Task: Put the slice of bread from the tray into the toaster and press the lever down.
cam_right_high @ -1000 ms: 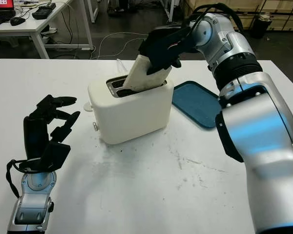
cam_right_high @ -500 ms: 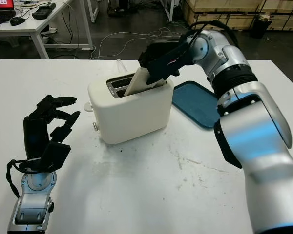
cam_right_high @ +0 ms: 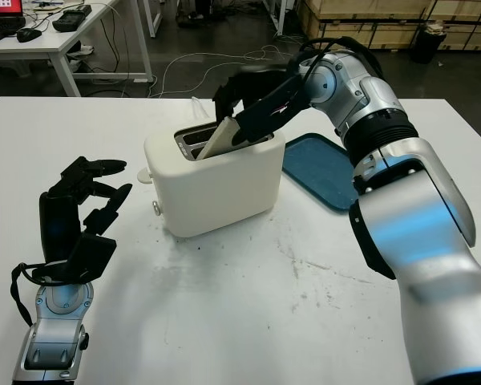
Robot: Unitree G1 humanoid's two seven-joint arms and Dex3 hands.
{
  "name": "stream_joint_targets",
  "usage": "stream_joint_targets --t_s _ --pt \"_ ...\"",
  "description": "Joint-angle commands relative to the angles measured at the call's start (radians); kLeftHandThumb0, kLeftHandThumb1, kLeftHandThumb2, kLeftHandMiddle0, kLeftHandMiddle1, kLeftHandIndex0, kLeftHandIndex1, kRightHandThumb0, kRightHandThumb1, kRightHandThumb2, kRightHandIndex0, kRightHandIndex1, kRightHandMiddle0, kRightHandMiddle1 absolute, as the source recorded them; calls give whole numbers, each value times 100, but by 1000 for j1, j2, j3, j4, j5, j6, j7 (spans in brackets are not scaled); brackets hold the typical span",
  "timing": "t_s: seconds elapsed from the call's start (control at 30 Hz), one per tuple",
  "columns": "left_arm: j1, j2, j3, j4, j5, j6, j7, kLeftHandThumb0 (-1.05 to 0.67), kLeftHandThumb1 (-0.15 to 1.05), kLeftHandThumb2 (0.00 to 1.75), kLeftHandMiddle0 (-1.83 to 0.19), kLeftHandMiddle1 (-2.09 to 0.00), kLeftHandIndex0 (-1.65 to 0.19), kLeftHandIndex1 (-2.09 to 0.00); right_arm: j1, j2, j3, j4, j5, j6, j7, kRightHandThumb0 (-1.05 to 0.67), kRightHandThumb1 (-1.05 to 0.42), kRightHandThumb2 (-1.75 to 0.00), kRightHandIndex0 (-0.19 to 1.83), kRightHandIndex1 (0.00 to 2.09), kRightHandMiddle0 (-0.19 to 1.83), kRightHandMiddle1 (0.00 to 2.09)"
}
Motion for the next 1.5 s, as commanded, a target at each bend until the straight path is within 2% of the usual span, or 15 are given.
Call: stream_joint_targets --t_s 0.0,0.13,0.3,0.47,0.57,0.63,0.67,0.8,0.9,0.97,1.03,1.07,1.17,1.3,1.47 --pt "9 -5 -5 0 7 -5 6 -30 92 11 -60 -138 -64 -80 -4 -10 -9 -1 3 3 -13 -80 -92 -17 19 115 50 65" --pt "9 -3 -5 3 12 -6 5 -31 92 12 -60 -139 -63 -80 -11 -15 -9 0 1 7 -15 -77 -92 -14 25 100 53 58" --pt "8 -4 -5 4 10 -9 6 -31 92 12 -61 -139 -63 -81 -4 -16 -20 -2 9 8 -48 -72 -92 -11 35 92 60 51" --pt "10 -4 -5 1 10 -5 4 -31 92 12 -59 -139 -63 -81 18 -8 -47 -10 15 15 -118 -54 -91 -3 60 85 80 49" --pt "9 -5 -6 4 8 -11 5 -31 92 12 -59 -138 -63 -80 24 -20 -29 -21 -19 1 -185 -50 -90 0 51 81 73 37" --pt "10 -6 -7 4 8 -13 5 -30 92 12 -59 -138 -63 -80 25 -37 -18 -29 -50 -16 -256 -53 -89 0 35 81 68 25" --pt "10 -7 -6 4 7 -13 6 -30 92 12 -59 -139 -63 -80 25 -45 -24 -29 -51 -18 -287 -55 -86 0 30 73 64 17" --pt "11 -9 -7 4 14 -8 10 -30 92 11 -59 -139 -63 -81 25 -65 -51 -21 -38 5 -376 -64 -80 0 22 59 55 6" --pt "11 -9 -7 4 11 -9 7 -31 92 12 -59 -139 -63 -81 42 -85 -97 0 6 11 -398 -75 -77 0 20 43 46 1" --pt "10 -5 -8 7 16 -10 8 -31 92 12 -60 -140 -63 -81 64 -95 -130 22 46 0 -369 -81 -75 0 24 23 39 0" --pt "8 -5 -9 5 15 -6 5 -31 92 12 -60 -140 -63 -80 93 -104 -152 40 76 -18 -334 -83 -72 0 27 17 37 0" --pt "7 -6 -9 4 14 -4 4 -31 92 12 -60 -140 -63 -80 108 -106 -162 45 92 -18 -305 -87 -73 0 30 15 39 1" --pt "5 -6 -9 5 15 -2 6 -31 92 11 -59 -139 -63 -80 144 -112 -180 42 124 -30 -242 -86 -71 0 35 13 41 2" --pt "5 -9 -8 1 11 7 4 -31 92 12 -58 -139 -63 -80 172 -113 -235 36 194 -38 -170 -103 -77 -2 42 15 48 4" --pt "2 -10 -8 4 9 2 4 -31 92 12 -59 -140 -63 -81 195 -117 -272 27 235 -29 -129 -105 -77 -1 42 16 53 6"
